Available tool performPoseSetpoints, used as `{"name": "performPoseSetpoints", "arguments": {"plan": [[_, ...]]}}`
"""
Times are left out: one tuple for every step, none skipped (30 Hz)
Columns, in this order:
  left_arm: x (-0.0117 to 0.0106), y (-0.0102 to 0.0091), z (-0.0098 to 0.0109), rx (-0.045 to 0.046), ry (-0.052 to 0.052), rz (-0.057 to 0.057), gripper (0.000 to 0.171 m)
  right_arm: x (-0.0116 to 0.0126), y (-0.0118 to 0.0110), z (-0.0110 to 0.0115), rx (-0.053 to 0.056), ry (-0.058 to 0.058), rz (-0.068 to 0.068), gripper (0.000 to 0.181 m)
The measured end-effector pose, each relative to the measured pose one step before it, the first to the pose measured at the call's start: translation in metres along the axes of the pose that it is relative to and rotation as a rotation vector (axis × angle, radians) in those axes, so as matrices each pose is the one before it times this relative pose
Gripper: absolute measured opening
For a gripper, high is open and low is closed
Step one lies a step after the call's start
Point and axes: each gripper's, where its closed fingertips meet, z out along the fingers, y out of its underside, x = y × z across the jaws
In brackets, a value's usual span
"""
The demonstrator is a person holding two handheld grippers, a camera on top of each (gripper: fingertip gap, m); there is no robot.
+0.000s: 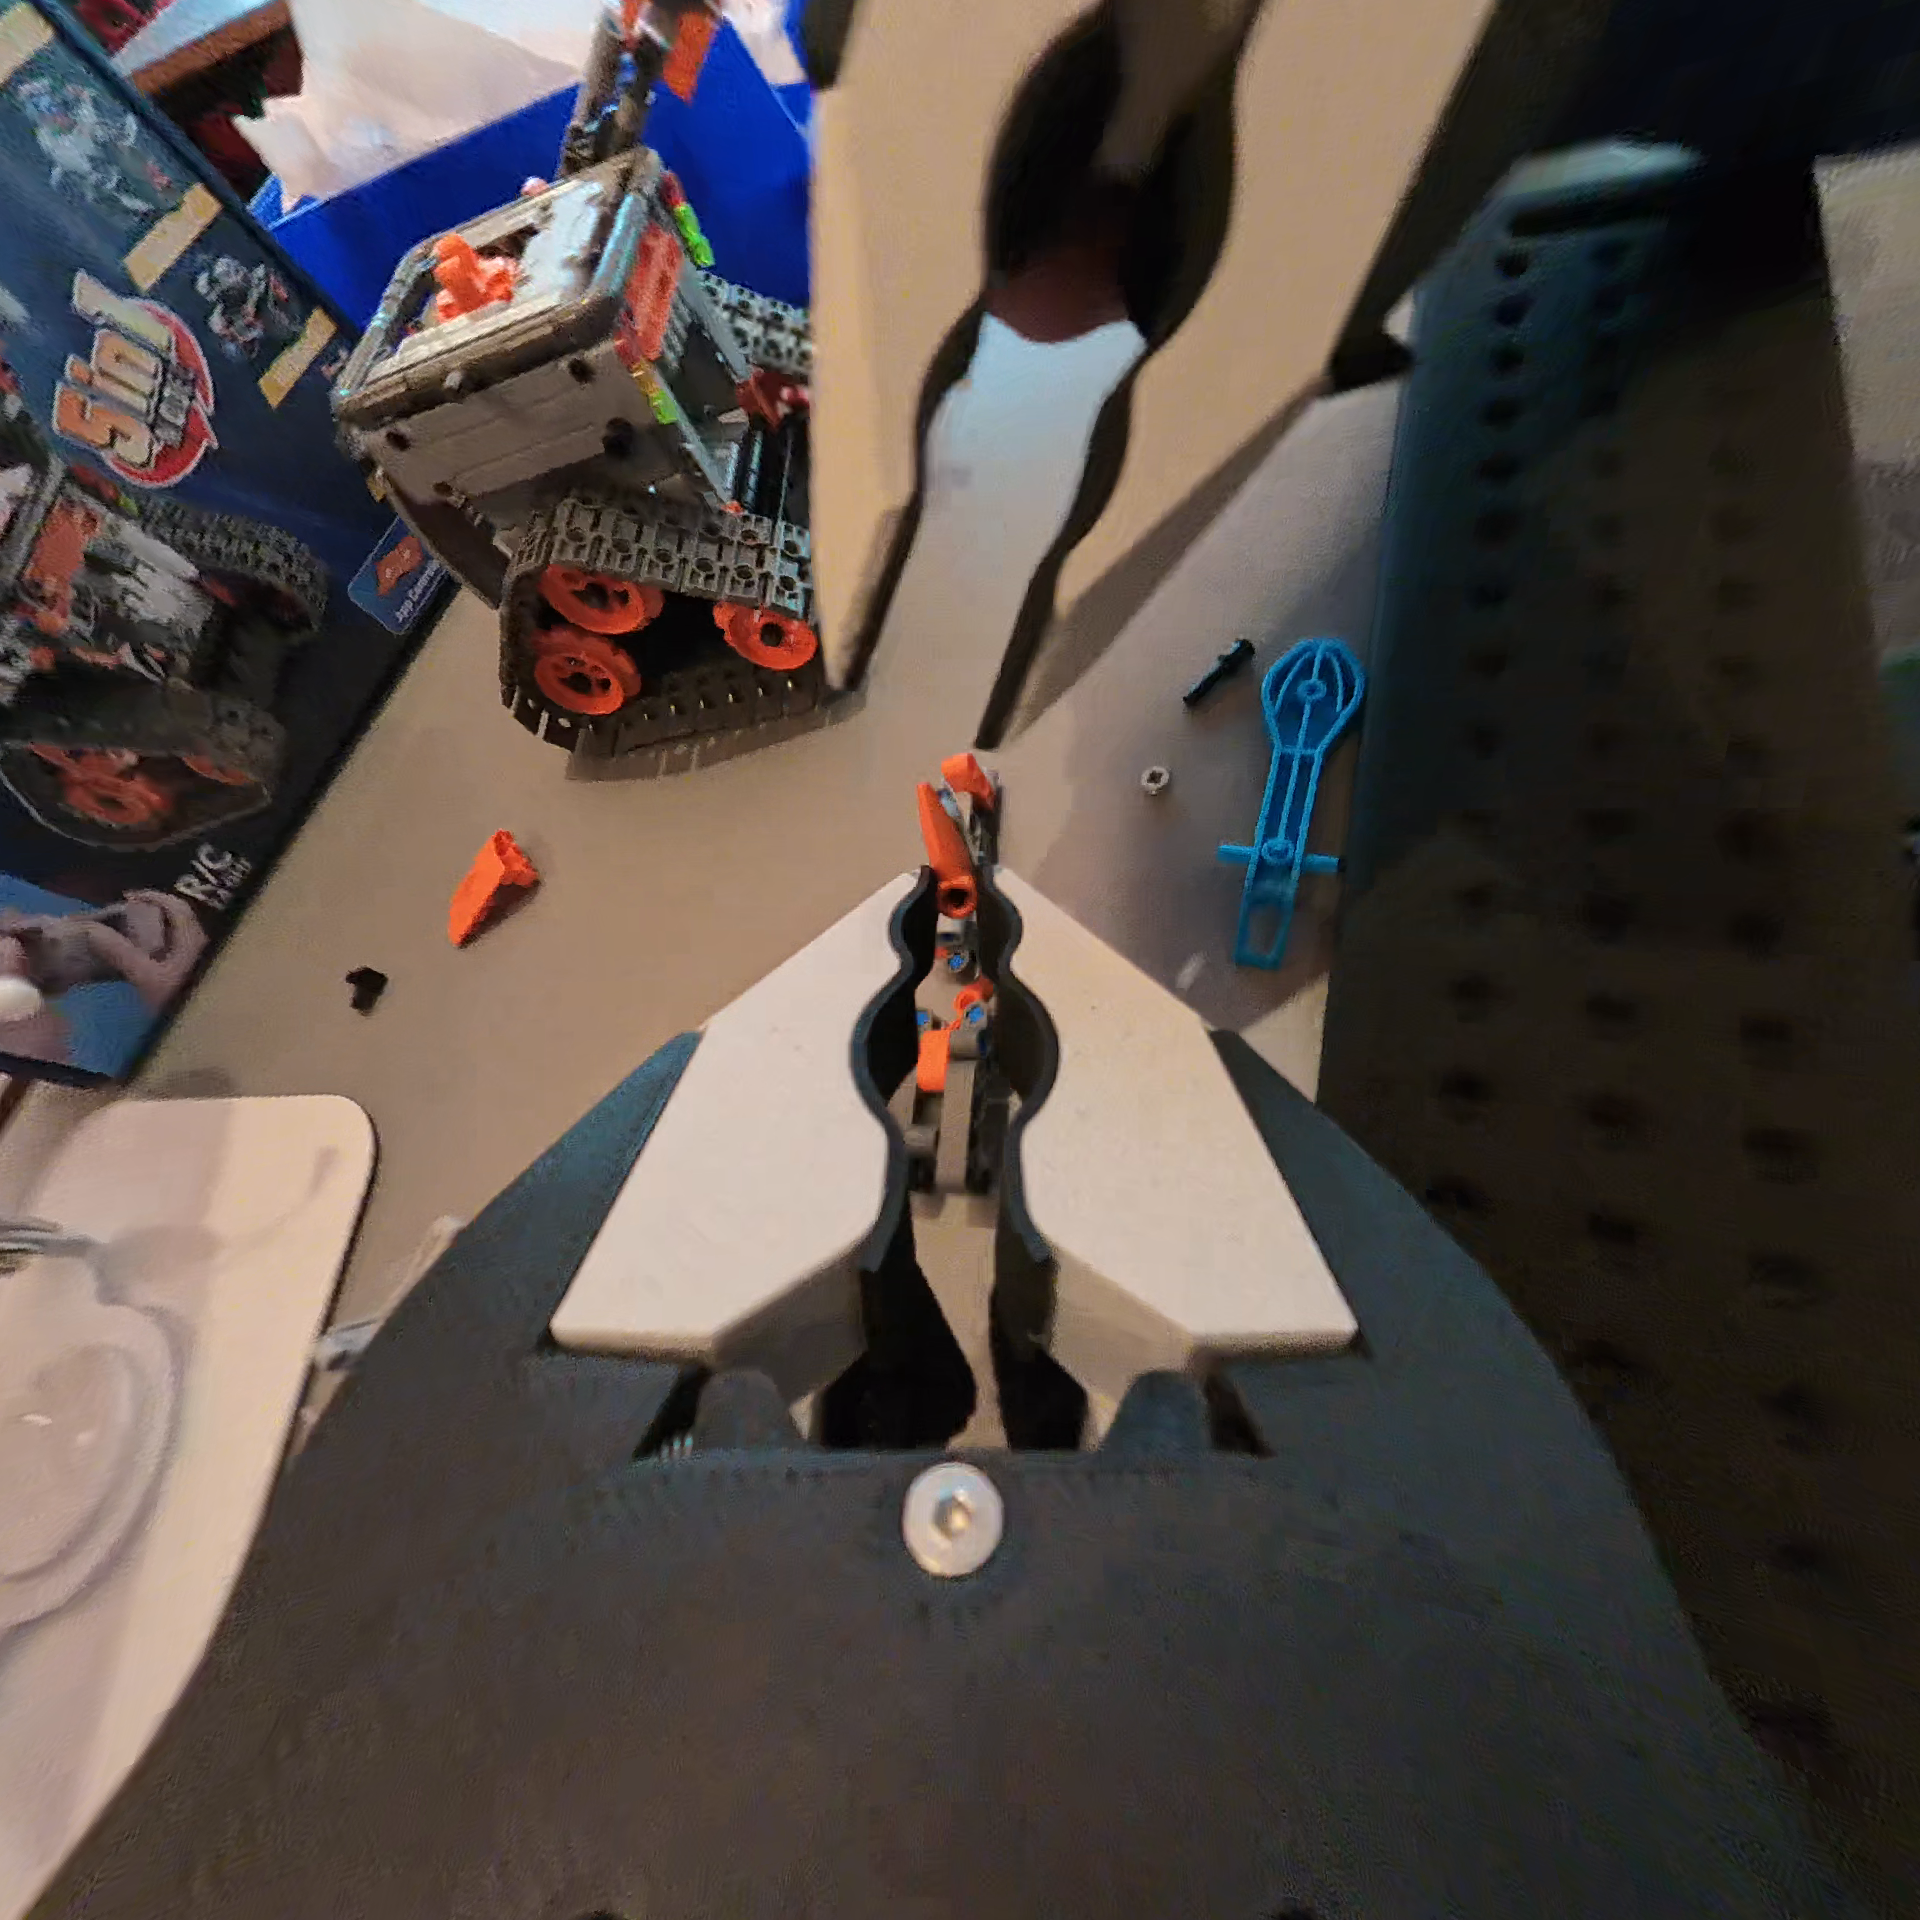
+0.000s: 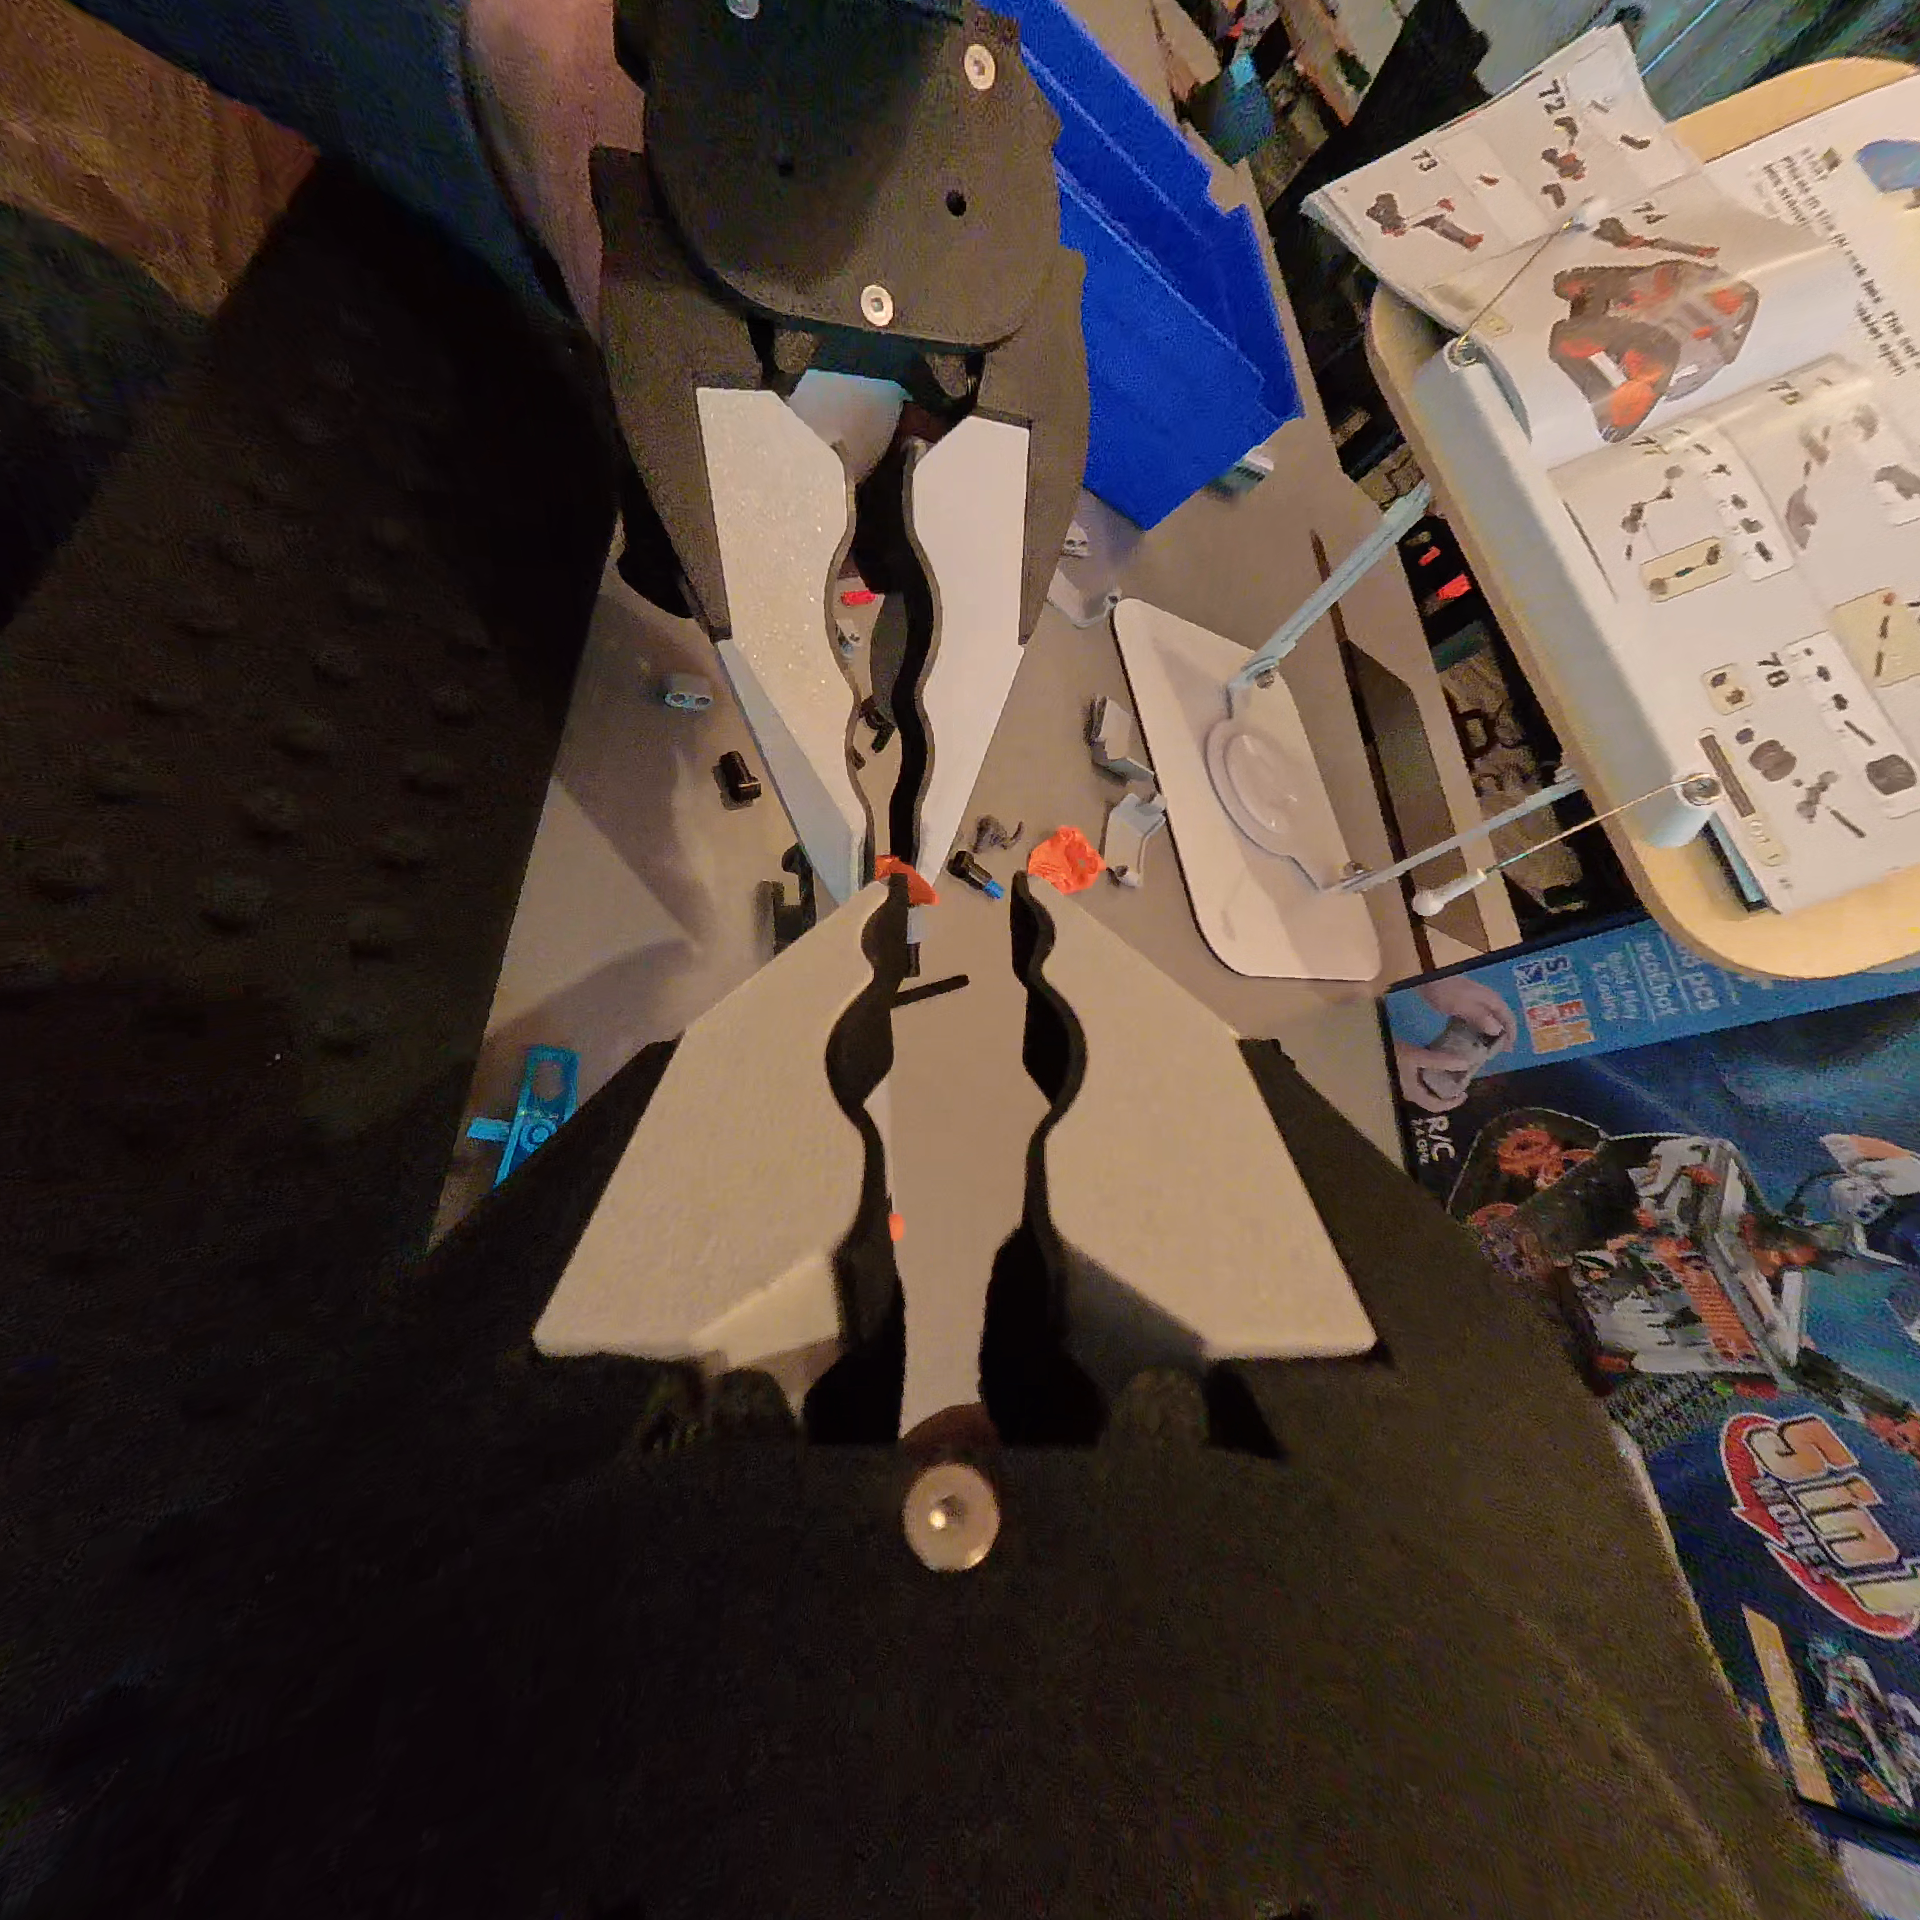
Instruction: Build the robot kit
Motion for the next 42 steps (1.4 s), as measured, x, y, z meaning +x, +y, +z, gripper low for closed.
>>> {"name": "performPoseSetpoints", "arguments": {"plan": [[-0.00040,-0.00037,0.00015,-0.01890,-0.0007,0.0260,0.004,-0.00094,0.00043,0.00138,-0.0045,-0.0370,0.0025,0.015],[-0.00123,0.00066,0.00030,-0.02249,-0.0037,0.0254,0.005,-0.00226,0.00218,0.00213,-0.0136,-0.0455,0.0057,0.012],[-0.00071,-0.00029,0.00001,-0.01479,0.0002,0.0255,0.005,-0.00071,0.00349,0.00278,-0.0219,-0.0330,0.0034,0.009],[0.00049,-0.00089,-0.00016,-0.00976,0.0076,0.0180,0.004,0.00008,0.00351,0.00303,-0.0218,-0.0234,-0.0018,0.009],[0.00005,0.00090,0.00017,-0.01985,0.0046,0.0170,0.004,-0.00059,0.00141,0.00277,-0.0096,-0.0214,-0.0023,0.007],[-0.00169,0.00163,0.00032,-0.02200,-0.0078,0.0249,0.005,-0.00114,0.00027,0.00233,-0.0032,-0.0208,0.0006,0.005],[-0.00017,0.00116,0.00026,-0.01687,0.0020,0.0209,0.005,-0.00125,0.00248,0.00238,-0.0163,-0.0229,0.0010,0.004],[0.00049,0.00254,0.00108,-0.02283,0.0074,0.0157,0.005,-0.00028,0.00240,0.00196,-0.0172,-0.0152,0.0008,0.004],[-0.00178,0.00248,0.00108,-0.01928,-0.0086,0.0227,0.004,0.00036,0.00148,0.00171,-0.0114,-0.0104,0.0071,0.003],[-0.00046,0.00230,0.00105,-0.01486,0.0037,0.0138,0.004,-0.00040,0.00190,0.00156,-0.0113,-0.0180,0.0112,0.002],[0.00172,0.00133,0.00105,-0.00663,0.0206,0.0021,0.004,0.00007,0.00201,0.00116,-0.0068,-0.0172,0.0171,0.002],[-0.00182,0.00167,0.00068,-0.00735,0.0031,0.0003,0.005,0.00157,0.00180,0.00105,-0.0018,-0.0108,0.0315,0.002],[-0.00098,0.00215,0.00044,-0.00680,0.0155,-0.0055,0.004,-0.00008,0.00167,0.00147,0.0050,-0.0221,0.0383,0.002],[0.00247,0.00174,0.00072,0.00154,0.0462,-0.0260,0.004,-0.00056,0.00154,0.00173,0.0140,-0.0252,0.0343,0.001],[-0.00011,0.00190,0.00075,0.00273,0.0340,-0.0251,0.004,0.00174,0.00170,0.00190,0.0158,-0.0135,0.0390,0.002],[-0.00290,0.00304,0.00095,-0.00272,0.0108,-0.0068,0.004,0.00201,0.00156,0.00201,0.0136,-0.0131,0.0463,0.002],[0.00000,0.00296,0.00157,-0.00666,0.0271,-0.0102,0.004,0.00078,0.00185,0.00261,0.0116,-0.0170,0.0363,0.001],[0.00002,0.00315,0.00208,-0.00921,0.0252,-0.0111,0.004,0.00069,0.00295,0.00249,0.0032,-0.0119,0.0246,0.001],[0.00035,0.00245,0.00268,-0.00307,0.0241,-0.0104,0.004,0.00026,0.00297,0.00193,-0.0012,-0.0106,0.0231,0.001],[0.00094,0.00156,0.00278,0.00316,0.0297,-0.0184,0.004,0.00018,0.00252,0.00116,-0.0010,-0.0088,0.0225,0.001],[-0.00011,0.00128,0.00223,0.00382,0.0226,-0.0165,0.004,0.00095,0.00250,0.00071,-0.0013,-0.0017,0.0135,0.001],[-0.00095,0.00092,0.00183,0.00165,0.0116,-0.0113,0.004,0.00123,0.00224,0.00060,-0.0022,-0.0003,0.0121,0.002],[-0.00048,0.00099,0.00147,-0.00406,0.0127,-0.0096,0.004,0.00062,0.00231,0.00072,-0.0059,-0.0075,0.0173,0.002],[-0.00028,0.00138,0.00103,-0.01028,0.0118,-0.0007,0.003,0.00036,0.00357,0.00129,-0.0147,-0.0061,0.0101,0.002],[-0.00117,0.00149,0.00076,-0.01199,0.0065,-0.0022,0.002,0.00162,0.00462,0.00141,-0.0224,0.0058,0.0008,0.001],[-0.00124,0.00035,0.00032,-0.00545,0.0082,-0.0070,0.000,0.00101,0.00396,0.00186,-0.0177,0.0027,0.0016,0.001],[-0.00027,-0.00131,-0.00043,0.00662,0.0140,-0.0103,0.000,-0.00060,0.00202,0.00207,-0.0054,-0.0071,0.0022,0.001],[-0.00005,0.00031,-0.00006,-0.00404,0.0117,-0.0046,0.000,-0.00041,0.00085,0.00180,0.0004,-0.0016,-0.0034,0.000],[0.00037,0.00228,0.00224,-0.01591,0.0072,-0.0036,0.000,0.00006,0.00141,0.00102,-0.0064,-0.0004,-0.0001,0.001],[-0.00102,0.00124,0.00250,-0.01033,-0.0046,-0.0022,0.000,0.00109,0.00049,-0.00014,-0.0028,0.0046,-0.0007,0.001],[-0.00161,0.00034,0.00013,-0.00070,-0.0075,-0.0045,0.000,0.00141,-0.00101,-0.00130,0.0089,0.0055,-0.0027,0.001],[0.00061,-0.00006,-0.00140,0.00659,0.0056,-0.0011,0.000,-0.00090,-0.00239,-0.00200,0.0165,-0.0133,0.0057,0.001],[0.00137,-0.00008,-0.00164,0.00839,0.0073,-0.0030,0.000,-0.00079,-0.00235,-0.00194,0.0125,-0.0142,0.0080,0.001],[0.00010,0.00035,-0.00127,0.00421,-0.0013,-0.0084,0.000,0.00030,-0.00139,-0.00141,0.0035,-0.0066,0.0023,0.000],[-0.00082,0.00160,-0.00079,-0.00282,-0.0101,-0.0029,0.001,-0.00074,-0.00036,-0.00053,-0.0033,-0.0116,-0.0007,0.000],[-0.00031,0.00066,-0.00074,0.00185,-0.0111,0.0016,0.006,-0.00153,-0.00030,0.00033,-0.0040,-0.0165,-0.0014,0.001],[0.00032,-0.00079,-0.00069,0.00900,-0.0072,0.0022,0.010,-0.00042,0.00004,0.00110,-0.0053,-0.0075,-0.0024,0.001],[0.00039,-0.00113,-0.00027,0.00959,-0.0031,0.0010,0.015,0.00029,0.00099,0.00133,-0.0101,-0.0017,-0.0031,0.001],[-0.00133,-0.00173,0.00020,0.01319,-0.0121,0.0038,0.019,0.00004,0.00088,0.00155,-0.0081,-0.0024,-0.0026,0.001],[-0.00212,-0.00202,0.00036,0.01599,-0.0161,0.0098,0.018,0.00084,0.00036,0.00138,-0.0045,0.0049,-0.0013,0.001],[0.00128,-0.00104,0.00075,0.00949,0.0070,0.0108,0.016,0.00075,0.00075,0.00129,-0.0069,0.0057,-0.0014,0.001],[-0.00002,0.00052,0.00143,-0.00181,0.0020,0.0003,0.014,0.00046,0.00132,0.00101,-0.0093,0.0053,-0.0028,0.001]]}}
